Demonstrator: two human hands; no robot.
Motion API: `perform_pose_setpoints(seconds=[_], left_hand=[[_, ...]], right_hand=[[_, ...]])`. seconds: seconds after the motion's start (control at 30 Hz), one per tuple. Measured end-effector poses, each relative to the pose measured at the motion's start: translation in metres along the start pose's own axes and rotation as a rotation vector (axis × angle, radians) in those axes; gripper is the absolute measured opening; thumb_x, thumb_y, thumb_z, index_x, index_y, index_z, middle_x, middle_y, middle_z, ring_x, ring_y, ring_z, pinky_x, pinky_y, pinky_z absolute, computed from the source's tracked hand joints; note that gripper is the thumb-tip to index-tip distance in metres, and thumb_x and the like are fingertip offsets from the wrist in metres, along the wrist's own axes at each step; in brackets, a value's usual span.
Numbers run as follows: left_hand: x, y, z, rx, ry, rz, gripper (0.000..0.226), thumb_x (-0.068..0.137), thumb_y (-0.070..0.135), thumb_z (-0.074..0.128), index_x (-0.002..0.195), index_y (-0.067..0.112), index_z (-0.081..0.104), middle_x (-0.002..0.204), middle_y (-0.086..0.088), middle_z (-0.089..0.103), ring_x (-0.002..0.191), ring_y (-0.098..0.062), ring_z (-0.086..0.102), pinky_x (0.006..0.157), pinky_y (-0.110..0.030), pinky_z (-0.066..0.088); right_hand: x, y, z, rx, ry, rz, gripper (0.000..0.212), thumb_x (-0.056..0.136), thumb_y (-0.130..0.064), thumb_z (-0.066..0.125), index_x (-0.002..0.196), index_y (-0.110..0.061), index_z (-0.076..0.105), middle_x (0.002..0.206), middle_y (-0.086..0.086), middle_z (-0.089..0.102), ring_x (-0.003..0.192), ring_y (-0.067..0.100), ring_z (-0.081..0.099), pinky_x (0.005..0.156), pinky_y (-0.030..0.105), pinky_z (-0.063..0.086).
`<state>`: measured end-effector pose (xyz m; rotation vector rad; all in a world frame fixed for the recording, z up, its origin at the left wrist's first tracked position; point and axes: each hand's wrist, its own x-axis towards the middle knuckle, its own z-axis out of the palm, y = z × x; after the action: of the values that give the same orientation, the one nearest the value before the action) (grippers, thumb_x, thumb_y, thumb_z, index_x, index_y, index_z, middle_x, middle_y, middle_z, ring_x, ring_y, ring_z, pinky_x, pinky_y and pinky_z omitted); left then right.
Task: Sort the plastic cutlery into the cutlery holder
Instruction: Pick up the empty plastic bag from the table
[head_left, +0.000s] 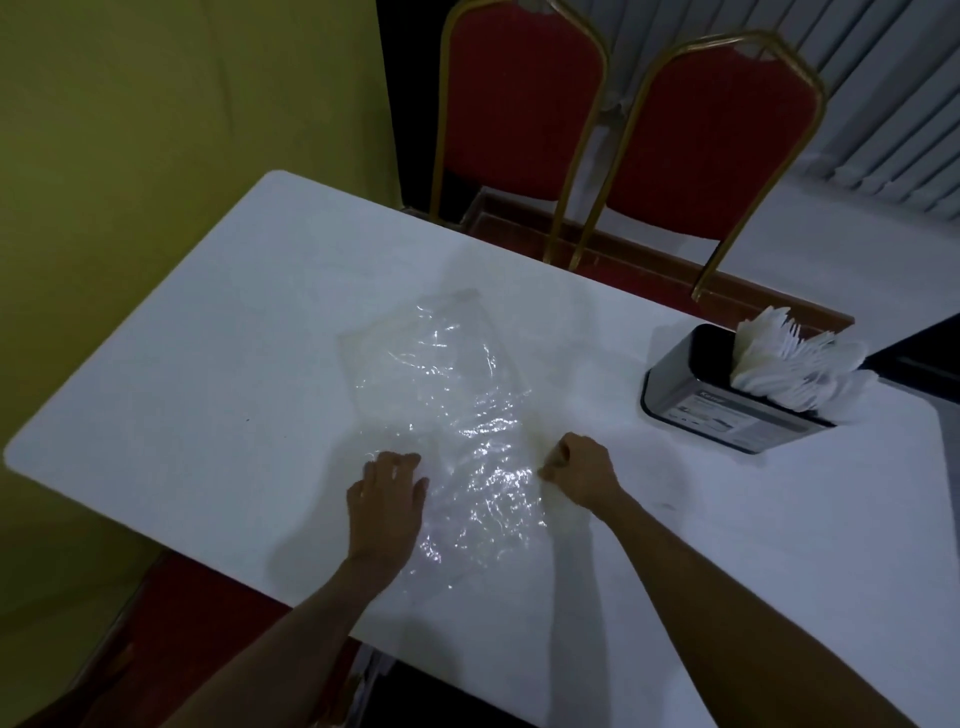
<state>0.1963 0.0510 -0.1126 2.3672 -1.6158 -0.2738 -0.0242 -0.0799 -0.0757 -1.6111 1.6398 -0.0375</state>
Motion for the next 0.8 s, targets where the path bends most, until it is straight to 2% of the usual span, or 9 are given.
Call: perform_pose_setpoints(seconds=[0.07,0.13,0.23,0.33,0.43,0.53,0.63,0.7,0.8], left_hand=[[0.004,0.010,-0.004,-0.096,0.040,-0.201,0.027,0.086,0.024,0.065,0.112,0.015,0.060,0.122,-0.015,0.048,0.110,-0.036,0.047,0.081,-0.046,0.049],[0.006,0.017,-0.003,-0.222,0.046,-0.393,0.030,0.084,0.022,0.069,0.111,0.013,0.059,0.127,-0.021,0.042,0.114,-0.040,0.039,0.092,-0.048,0.042],[0.004,0.021,-0.003,-0.467,0.021,-0.432,0.030,0.077,0.011,0.074,0.103,0.012,0.059,0.115,-0.020,0.045,0.101,-0.032,0.050,0.095,-0.039,0.039],[-0.006,0.027,-0.011,-0.635,-0.054,-0.414,0.027,0.074,0.005,0.072,0.092,0.022,0.059,0.099,-0.010,0.062,0.073,-0.019,0.062,0.076,-0.030,0.050],[-0.017,0.037,-0.019,-0.925,-0.117,-0.466,0.042,0.078,-0.005,0.067,0.091,0.034,0.063,0.089,-0.002,0.071,0.077,-0.018,0.065,0.072,-0.022,0.050],[-0.022,0.043,-0.032,-1.161,-0.112,-0.479,0.048,0.076,-0.019,0.063,0.112,0.013,0.060,0.083,-0.007,0.069,0.070,-0.009,0.064,0.068,-0.014,0.052],[-0.026,0.052,-0.047,-1.151,-0.116,-0.434,0.055,0.071,-0.015,0.071,0.119,0.008,0.059,0.080,-0.007,0.067,0.075,-0.012,0.061,0.079,-0.020,0.053],[-0.032,0.067,-0.059,-1.109,-0.077,-0.414,0.049,0.068,-0.008,0.077,0.114,0.006,0.065,0.075,-0.004,0.065,0.078,-0.016,0.059,0.078,-0.014,0.051],[-0.034,0.082,-0.070,-0.815,0.132,-0.349,0.024,0.070,0.014,0.082,0.093,0.017,0.076,0.088,0.004,0.061,0.092,-0.017,0.060,0.074,-0.006,0.043]], right_hand=[[-0.009,0.011,-0.009,0.189,-0.121,0.034,0.022,0.077,0.001,0.070,0.088,-0.013,0.056,0.086,0.008,0.064,0.081,0.025,0.061,0.067,0.033,0.052],[-0.018,0.023,-0.019,0.343,-0.300,0.051,0.036,0.078,0.012,0.065,0.106,-0.008,0.056,0.089,0.015,0.067,0.082,0.026,0.064,0.071,0.037,0.055],[-0.031,0.046,-0.031,0.424,-0.409,0.029,0.034,0.081,0.017,0.060,0.108,-0.003,0.060,0.090,0.016,0.068,0.079,0.026,0.066,0.077,0.039,0.058],[-0.041,0.057,-0.040,0.575,-0.356,0.086,0.028,0.086,-0.008,0.069,0.111,-0.016,0.058,0.096,0.015,0.072,0.082,0.028,0.070,0.073,0.034,0.059],[-0.042,0.064,-0.053,0.556,-0.236,0.002,0.019,0.090,-0.013,0.066,0.107,-0.018,0.061,0.088,0.013,0.073,0.079,0.025,0.069,0.072,0.031,0.058],[-0.044,0.064,-0.066,0.487,-0.180,-0.077,0.014,0.082,-0.003,0.070,0.090,-0.014,0.066,0.090,0.005,0.072,0.090,0.024,0.068,0.085,0.036,0.055],[-0.049,0.056,-0.080,0.516,-0.180,-0.090,0.011,0.082,-0.014,0.074,0.091,-0.016,0.068,0.088,0.003,0.075,0.089,0.020,0.071,0.092,0.038,0.052],[-0.057,0.052,-0.092,0.445,-0.148,-0.179,0.007,0.083,-0.023,0.073,0.088,-0.020,0.070,0.089,0.001,0.075,0.094,0.022,0.069,0.088,0.036,0.050],[-0.064,0.049,-0.102,0.382,-0.033,-0.312,0.004,0.084,-0.022,0.073,0.086,-0.019,0.071,0.118,-0.006,0.064,0.118,0.014,0.055,0.095,0.031,0.043]])
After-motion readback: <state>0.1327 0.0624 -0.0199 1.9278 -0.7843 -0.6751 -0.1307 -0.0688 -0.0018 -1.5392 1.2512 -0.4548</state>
